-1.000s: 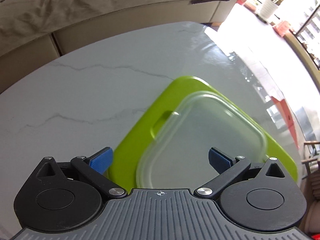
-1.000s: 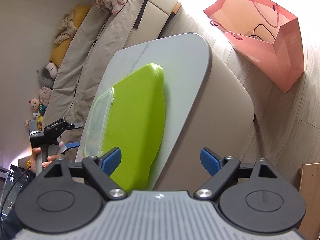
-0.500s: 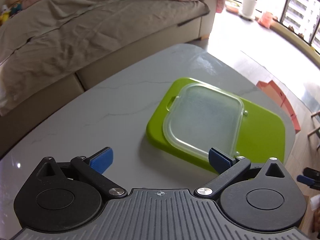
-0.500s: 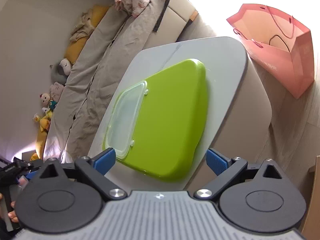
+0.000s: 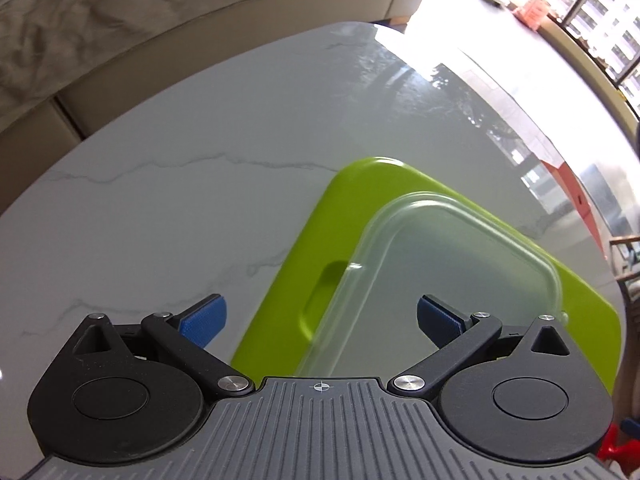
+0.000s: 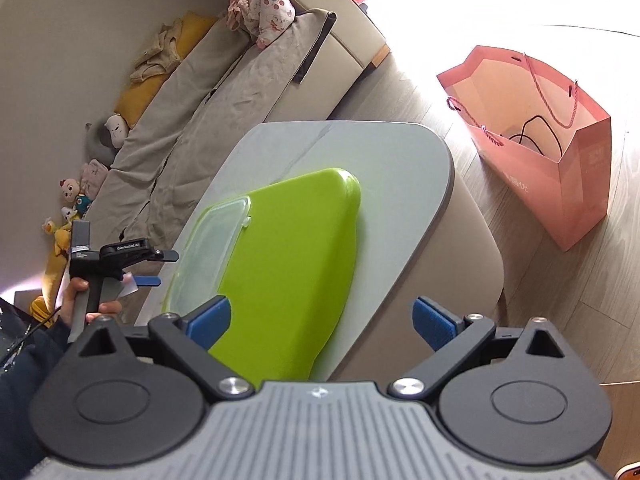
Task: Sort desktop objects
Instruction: 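Move the right tool to the lime-green lid lying on the table, then grasp the edge of the lime-green lid with the right tool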
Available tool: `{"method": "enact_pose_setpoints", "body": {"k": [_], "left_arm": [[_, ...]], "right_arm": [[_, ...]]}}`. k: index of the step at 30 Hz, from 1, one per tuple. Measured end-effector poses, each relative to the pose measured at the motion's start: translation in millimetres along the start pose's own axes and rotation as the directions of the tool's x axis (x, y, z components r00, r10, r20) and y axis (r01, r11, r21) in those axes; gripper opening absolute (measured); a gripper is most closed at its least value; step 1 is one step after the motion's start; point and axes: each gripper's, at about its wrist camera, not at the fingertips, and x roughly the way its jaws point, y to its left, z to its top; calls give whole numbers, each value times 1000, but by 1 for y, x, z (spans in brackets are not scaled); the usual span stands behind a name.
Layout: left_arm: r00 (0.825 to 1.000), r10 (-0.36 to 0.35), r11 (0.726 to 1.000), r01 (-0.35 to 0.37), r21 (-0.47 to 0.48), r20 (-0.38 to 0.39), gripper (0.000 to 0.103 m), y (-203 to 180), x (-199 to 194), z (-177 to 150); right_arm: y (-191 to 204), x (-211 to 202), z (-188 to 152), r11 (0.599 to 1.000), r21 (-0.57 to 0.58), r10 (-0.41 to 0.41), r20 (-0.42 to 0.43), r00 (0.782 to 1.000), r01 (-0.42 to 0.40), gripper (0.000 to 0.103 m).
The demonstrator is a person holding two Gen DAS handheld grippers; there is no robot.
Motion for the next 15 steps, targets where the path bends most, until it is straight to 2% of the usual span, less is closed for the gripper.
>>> {"method": "enact_pose_setpoints", "body": {"k": [2,5,12,15], "left_arm": [[1000,-19,1000,19,15,-17,103,-5,7,-1],[999,33,993,-31,114,-17,103,-26,10,-8],[992,-82,964,102,245,-91,103,-74,11,-35],[989,-100,952,128,279,-111,103,-94,12,-48]], "right_arm": [[-14,6,1,998,53,31,-3,1000,-30,98],[-35,13,1,990,126,68,-1,998,-68,98],[-70,25,-4,963,212,171,-10,985,-165,99],[-81,29,-4,955,237,183,-3,983,-177,102]]}}
